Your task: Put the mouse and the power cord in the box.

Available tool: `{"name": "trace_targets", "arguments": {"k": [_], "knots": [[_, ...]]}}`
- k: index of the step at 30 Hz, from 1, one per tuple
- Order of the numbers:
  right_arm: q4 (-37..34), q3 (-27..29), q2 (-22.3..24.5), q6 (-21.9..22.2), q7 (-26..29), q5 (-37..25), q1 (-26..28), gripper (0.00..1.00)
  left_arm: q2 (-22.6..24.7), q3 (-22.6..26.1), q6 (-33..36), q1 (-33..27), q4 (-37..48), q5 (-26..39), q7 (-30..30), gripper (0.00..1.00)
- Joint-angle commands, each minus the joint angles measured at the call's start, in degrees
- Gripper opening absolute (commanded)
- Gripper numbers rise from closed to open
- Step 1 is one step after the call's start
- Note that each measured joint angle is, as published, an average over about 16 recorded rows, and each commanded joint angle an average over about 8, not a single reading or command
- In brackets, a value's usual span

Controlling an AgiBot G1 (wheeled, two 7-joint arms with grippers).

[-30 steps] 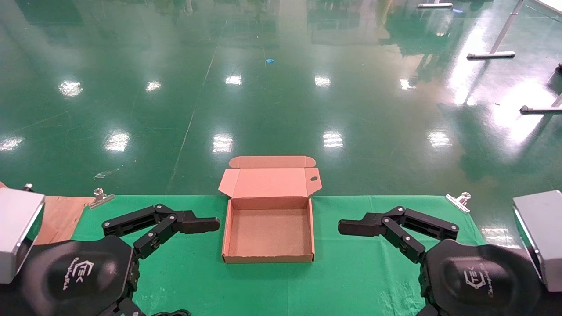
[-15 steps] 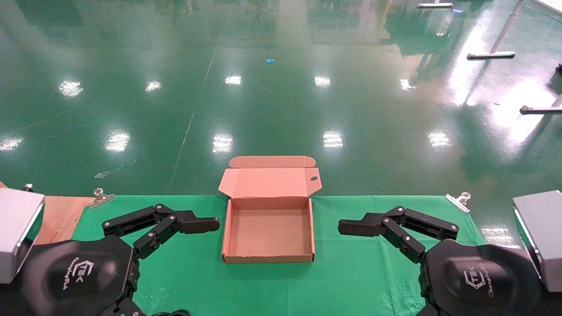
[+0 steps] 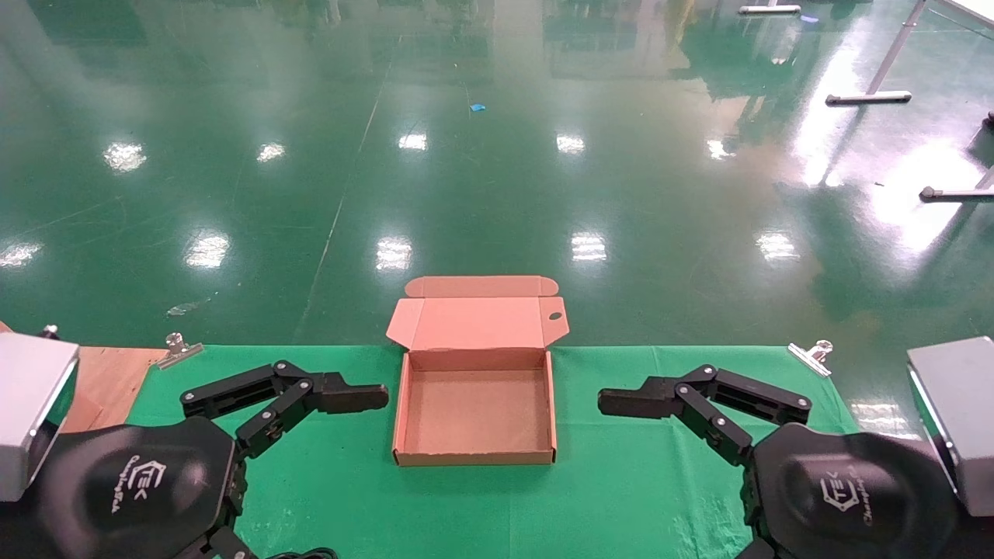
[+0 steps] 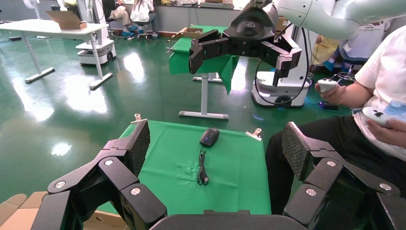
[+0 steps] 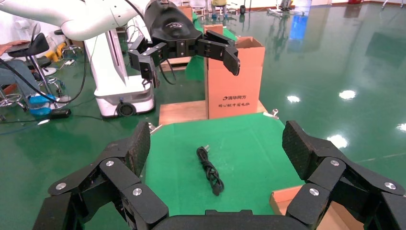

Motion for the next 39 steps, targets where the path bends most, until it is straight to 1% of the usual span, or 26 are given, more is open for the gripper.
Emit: {"name": "trace_targets", "arguments": {"k": [1,4,6,9,14,19,24,27,31,34,39], "knots": [[-0.07,0.05,-0.14,0.00,0.10,0.40,-0.22,1.00,-0.18,0.07,-0.03,0.04,-0.27,0.30,0.09,1.00],[-1.58,-1.20,-0.20,-0.92,-1.70,-3.01,0.50,1.00,0.15,1.93,0.78,-1.11,0.27,3.83,-0.10,1.00],[-2.42,-2.64,-0.02,-1.51,-3.55,-7.37,1.63,1.00,0.62,3.48,1.46,-2.11,1.16,6.72,0.00,1.00],[-3.51,-5.26,0.09,-1.66,-5.91,-15.30,3.92,1.00,1.63,5.79,2.23,-3.61,3.31,11.02,0.46,1.00],[-5.13,-10.32,-0.32,-0.45,-9.13,-30.97,8.57,1.00,3.55,9.60,2.39,-6.58,7.74,19.27,2.40,1.00],[-7.72,-15.60,-2.89,0.76,-11.99,-45.66,13.53,1.00,5.59,14.50,1.40,-10.65,11.78,31.45,4.61,1.00],[-11.07,-20.69,-7.27,2.52,-14.65,-58.15,17.50,1.00,8.40,19.17,-0.51,-14.45,16.45,43.22,6.33,1.00],[-14.06,-23.12,-10.34,4.20,-16.38,-63.49,18.81,1.00,10.17,21.17,-1.94,-16.23,20.05,48.29,7.85,1.00],[-19.06,-25.69,-14.57,7.03,-18.89,-68.69,19.85,1.00,12.63,23.58,-4.31,-18.10,24.82,54.19,9.90,1.00],[-23.37,-27.18,-17.69,9.26,-20.62,-71.51,20.42,1.00,14.48,24.95,-5.93,-18.99,28.37,57.29,11.49,1.00],[-31.12,-28.54,-22.07,12.87,-23.73,-73.89,21.11,1.00,17.25,26.29,-7.77,-19.91,34.51,59.75,14.33,1.00]]}}
